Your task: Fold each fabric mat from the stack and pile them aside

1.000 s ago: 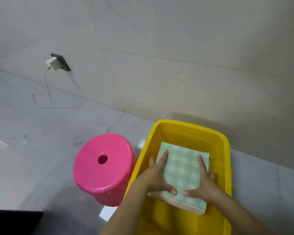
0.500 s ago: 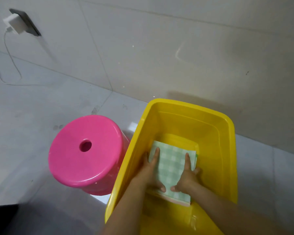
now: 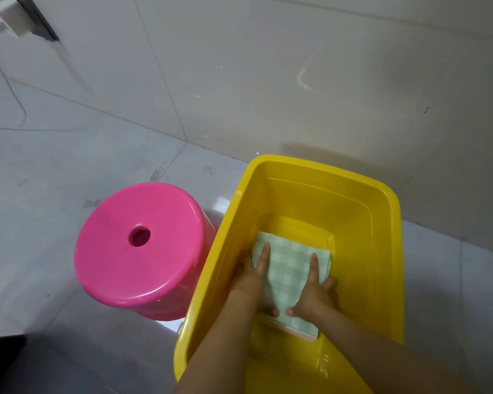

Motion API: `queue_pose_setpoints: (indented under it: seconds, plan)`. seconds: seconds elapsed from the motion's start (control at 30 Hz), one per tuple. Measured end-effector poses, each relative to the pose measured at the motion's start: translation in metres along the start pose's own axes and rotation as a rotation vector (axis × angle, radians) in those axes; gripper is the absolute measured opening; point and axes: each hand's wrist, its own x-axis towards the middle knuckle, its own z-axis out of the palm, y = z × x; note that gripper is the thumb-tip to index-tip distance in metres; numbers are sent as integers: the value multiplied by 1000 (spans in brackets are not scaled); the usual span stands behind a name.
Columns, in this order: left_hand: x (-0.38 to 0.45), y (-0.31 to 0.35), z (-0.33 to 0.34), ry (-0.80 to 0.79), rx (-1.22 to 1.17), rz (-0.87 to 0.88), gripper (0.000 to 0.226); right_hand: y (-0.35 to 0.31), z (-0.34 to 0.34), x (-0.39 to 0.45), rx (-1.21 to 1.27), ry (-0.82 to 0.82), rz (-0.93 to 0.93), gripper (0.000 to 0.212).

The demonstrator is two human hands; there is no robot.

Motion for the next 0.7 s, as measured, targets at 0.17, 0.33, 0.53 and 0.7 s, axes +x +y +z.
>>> queue_pose_setpoints:
  seconds: [0.17, 0.33, 0.53, 0.7]
  plan:
    - [-16, 7, -8, 58, 27, -3, 138, -2, -7, -12, -42, 53, -26, 136]
    - [-46, 21, -36, 117, 1, -23, 107, -6, -23, -43, 67, 128, -80, 114]
    - [-101, 41, -90, 292, -98, -4, 75, -24, -75, -86, 449, 187, -340, 63]
    - [-178, 41, -145, 567, -174, 54, 62, -57, -154, -155, 880, 104, -651, 31]
